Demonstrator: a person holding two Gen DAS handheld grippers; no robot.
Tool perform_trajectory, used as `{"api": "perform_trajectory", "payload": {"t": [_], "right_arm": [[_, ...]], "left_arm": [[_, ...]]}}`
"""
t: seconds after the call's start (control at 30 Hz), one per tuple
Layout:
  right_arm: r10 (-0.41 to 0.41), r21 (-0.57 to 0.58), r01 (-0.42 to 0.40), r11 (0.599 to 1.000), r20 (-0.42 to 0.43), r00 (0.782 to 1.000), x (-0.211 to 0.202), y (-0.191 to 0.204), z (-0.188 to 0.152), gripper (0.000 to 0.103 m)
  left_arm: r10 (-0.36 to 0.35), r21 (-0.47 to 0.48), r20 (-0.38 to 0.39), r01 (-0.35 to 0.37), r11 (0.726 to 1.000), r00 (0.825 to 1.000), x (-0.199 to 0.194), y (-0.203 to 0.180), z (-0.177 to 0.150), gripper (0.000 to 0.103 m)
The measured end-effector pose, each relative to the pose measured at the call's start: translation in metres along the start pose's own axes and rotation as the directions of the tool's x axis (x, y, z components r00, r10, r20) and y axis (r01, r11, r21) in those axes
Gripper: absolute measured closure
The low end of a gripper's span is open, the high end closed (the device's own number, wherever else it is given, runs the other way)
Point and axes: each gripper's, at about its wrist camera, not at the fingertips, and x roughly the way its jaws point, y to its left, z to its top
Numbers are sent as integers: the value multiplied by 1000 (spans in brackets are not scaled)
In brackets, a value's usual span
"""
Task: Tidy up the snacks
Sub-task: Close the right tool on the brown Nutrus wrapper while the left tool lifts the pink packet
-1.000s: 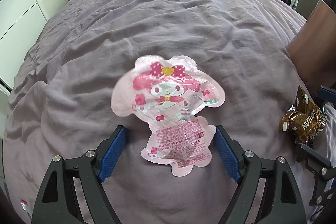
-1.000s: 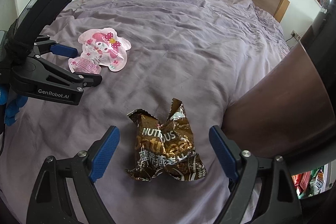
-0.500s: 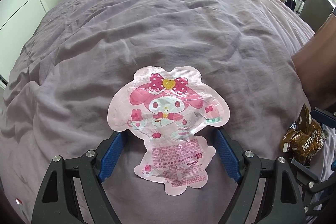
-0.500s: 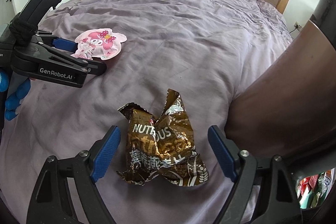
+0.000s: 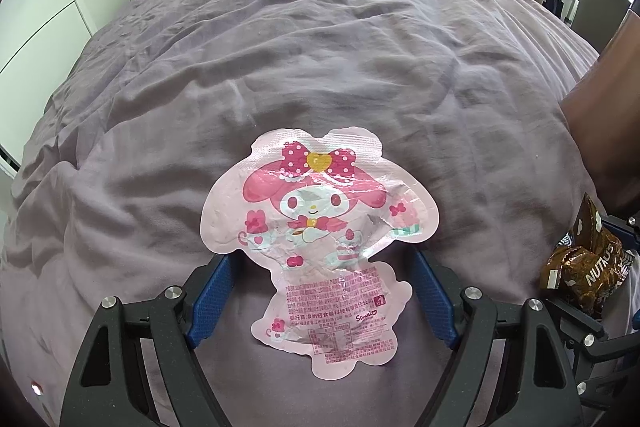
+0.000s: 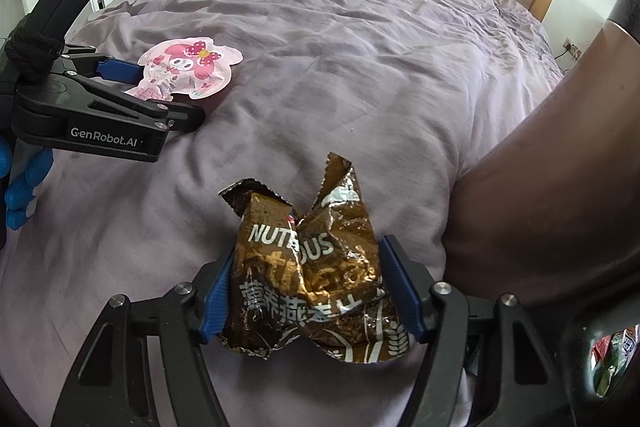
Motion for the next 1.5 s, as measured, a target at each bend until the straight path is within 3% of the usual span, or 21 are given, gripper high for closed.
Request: {"api": "perform_trajectory", "payload": {"t": [0.47, 0.87, 1.27, 1.5], "right_arm": [[4, -1, -4, 1000, 27, 1000, 2, 3, -1, 0], [3, -7, -2, 1000, 42, 999, 0, 4, -2, 0], [7, 4, -7, 1000, 49, 999, 0, 4, -5, 0], [16, 30, -18, 999, 61, 998, -3, 1, -6, 0]], "left_arm": [[-8, 2, 22, 8, 1000, 1000, 3, -2, 1, 29], [-23, -3, 42, 23, 1000, 999, 3, -2, 0, 42], [-93, -17, 43, 94, 995, 995, 8, 6, 0, 46], [-97, -9, 73, 98, 995, 993, 2, 8, -2, 65]]}}
